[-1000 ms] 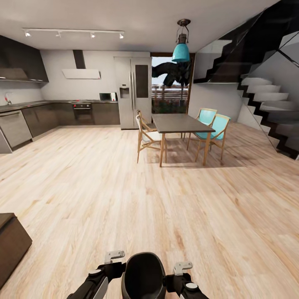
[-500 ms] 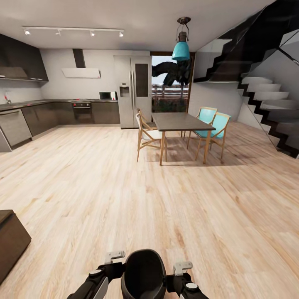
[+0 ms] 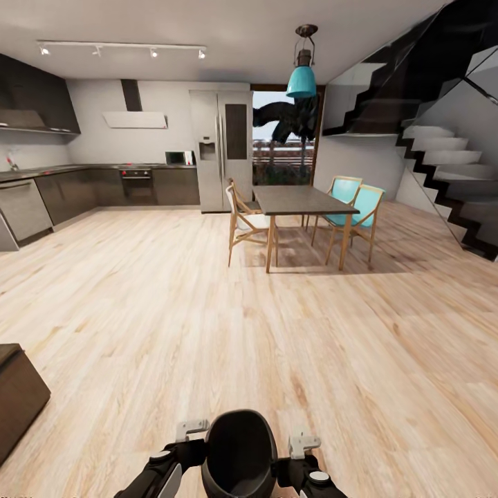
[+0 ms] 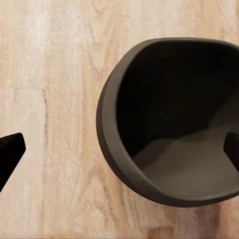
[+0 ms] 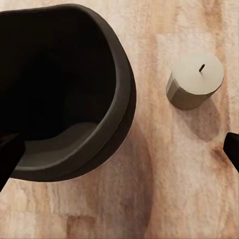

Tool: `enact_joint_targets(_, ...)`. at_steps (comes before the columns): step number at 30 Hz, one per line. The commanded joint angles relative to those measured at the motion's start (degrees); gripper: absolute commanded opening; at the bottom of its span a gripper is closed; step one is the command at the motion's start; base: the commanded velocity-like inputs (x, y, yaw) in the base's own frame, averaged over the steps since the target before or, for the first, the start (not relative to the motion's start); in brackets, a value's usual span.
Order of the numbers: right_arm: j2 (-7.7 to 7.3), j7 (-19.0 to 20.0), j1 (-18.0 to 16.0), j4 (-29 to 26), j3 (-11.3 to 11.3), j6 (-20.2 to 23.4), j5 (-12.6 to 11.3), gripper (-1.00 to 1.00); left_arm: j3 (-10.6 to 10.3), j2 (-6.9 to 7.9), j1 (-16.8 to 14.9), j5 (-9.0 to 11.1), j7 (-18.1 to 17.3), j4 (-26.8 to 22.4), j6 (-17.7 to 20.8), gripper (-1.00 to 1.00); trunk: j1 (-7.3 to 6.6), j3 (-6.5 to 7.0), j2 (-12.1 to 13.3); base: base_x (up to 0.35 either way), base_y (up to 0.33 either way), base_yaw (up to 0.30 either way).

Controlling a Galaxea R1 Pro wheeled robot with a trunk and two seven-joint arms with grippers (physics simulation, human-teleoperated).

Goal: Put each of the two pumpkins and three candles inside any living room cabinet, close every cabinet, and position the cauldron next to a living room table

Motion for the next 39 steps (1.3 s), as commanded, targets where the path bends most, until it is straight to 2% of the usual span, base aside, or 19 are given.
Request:
enact_joint_targets(1, 0.0, -0.24, -0.02, -0.02, 0.24, 0.14, 0.04, 1.0, -0.23, 0.02, -0.01, 0.6, 0.34, -0.12, 0.3, 1.0, 0.22, -0.24, -0.44, 0.0, 0.0, 0.0)
enact_joint_targets(22, 0.0, -0.24, -0.15, -0.17, 0.3, 0.36, 0.04, 1.0, -0.23, -0.04, -0.01, 0.51, 0.34, -0.12, 0.3, 1.0, 4.83, -4.01, -8.86, 0.0, 0.0, 0.0)
enact_joint_targets(26, 0.0, -1.37, -5.33, -0.12, 0.33, 3.73, 0.11, 1.0, -0.23, 0.0, -0.01, 0.52, 0.34, -0.12, 0.28, 1.0, 5.71, -4.73, -10.47, 0.0, 0.0, 0.0)
enact_joint_targets(28, 0.0, -1.97, -6.75, -0.14, 0.33, 4.83, 0.07, 1.0, -0.23, 0.01, -0.01, 0.51, 0.34, -0.12, 0.28, 1.0, 6.15, -5.09, -11.27, 0.0, 0.0, 0.0)
enact_joint_targets(39, 0.0, -2.43, -7.91, -0.7, 0.33, 6.15, 0.04, 1.0, -0.29, 0.05, -0.02, 0.77, 0.42, -0.43, 0.46, 1.0, 8.56, -7.06, -15.68, 0.0, 0.0, 0.0)
